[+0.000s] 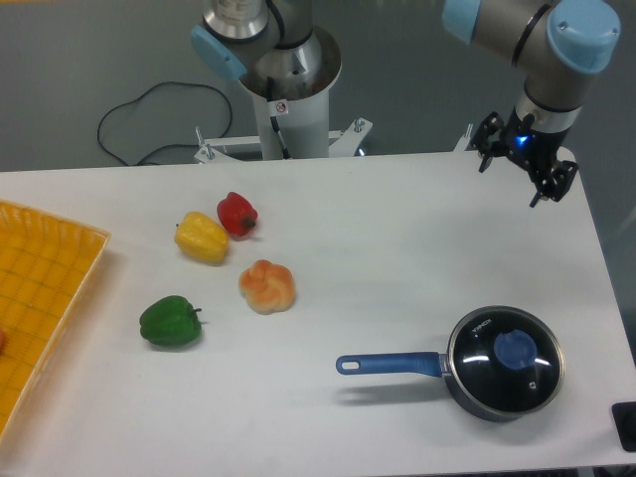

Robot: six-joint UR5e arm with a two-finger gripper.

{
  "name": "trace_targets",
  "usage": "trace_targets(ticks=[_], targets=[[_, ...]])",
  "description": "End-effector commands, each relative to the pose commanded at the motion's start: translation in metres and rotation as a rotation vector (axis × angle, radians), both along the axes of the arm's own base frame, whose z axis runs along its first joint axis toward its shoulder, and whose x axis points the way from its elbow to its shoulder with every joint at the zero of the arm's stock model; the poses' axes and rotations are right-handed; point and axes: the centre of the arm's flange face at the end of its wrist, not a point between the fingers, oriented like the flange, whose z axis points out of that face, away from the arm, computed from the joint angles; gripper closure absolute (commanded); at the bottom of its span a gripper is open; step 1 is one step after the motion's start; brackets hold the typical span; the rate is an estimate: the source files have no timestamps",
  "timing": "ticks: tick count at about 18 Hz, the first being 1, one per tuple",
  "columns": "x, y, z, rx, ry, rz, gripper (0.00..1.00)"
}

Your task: Open the lid

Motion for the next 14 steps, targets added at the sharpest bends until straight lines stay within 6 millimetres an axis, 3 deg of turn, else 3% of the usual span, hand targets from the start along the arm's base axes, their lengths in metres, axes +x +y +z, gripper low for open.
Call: trace_targets(ticks=[8, 11, 14], targets=[[0.009, 0.007, -0.002, -0.011, -0.003, 0.000, 0.00], [0.002, 0.003, 0.013, -0.003, 0.036, 0.000, 0.00], [-0.002, 0.029, 0.019, 0.036, 0.051, -0.028, 0.00]])
